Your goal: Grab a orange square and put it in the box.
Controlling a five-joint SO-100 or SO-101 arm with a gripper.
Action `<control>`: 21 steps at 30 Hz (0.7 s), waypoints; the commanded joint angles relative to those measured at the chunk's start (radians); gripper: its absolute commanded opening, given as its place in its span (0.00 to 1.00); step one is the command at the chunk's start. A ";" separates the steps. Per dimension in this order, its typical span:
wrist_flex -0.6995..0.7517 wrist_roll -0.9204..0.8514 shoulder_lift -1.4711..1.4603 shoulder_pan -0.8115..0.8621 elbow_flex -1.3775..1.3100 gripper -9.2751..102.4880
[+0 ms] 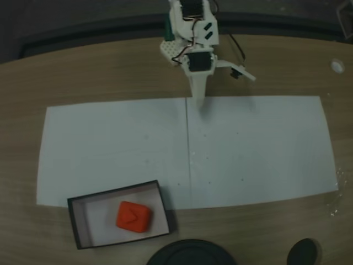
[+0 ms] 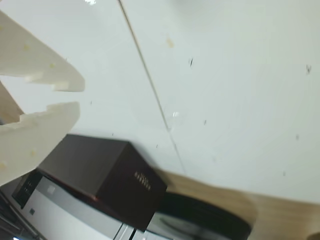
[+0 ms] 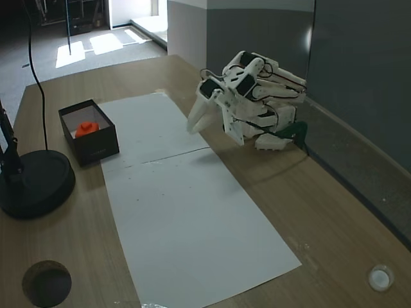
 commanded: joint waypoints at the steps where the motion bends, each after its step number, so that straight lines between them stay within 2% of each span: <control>1: -0.021 0.006 0.026 0.003 0.028 0.08; 5: 0.000 0.008 0.026 0.002 0.020 0.08; 9: 0.166 0.012 0.026 0.000 -0.023 0.08; 21: 0.170 0.043 0.026 0.011 -0.026 0.08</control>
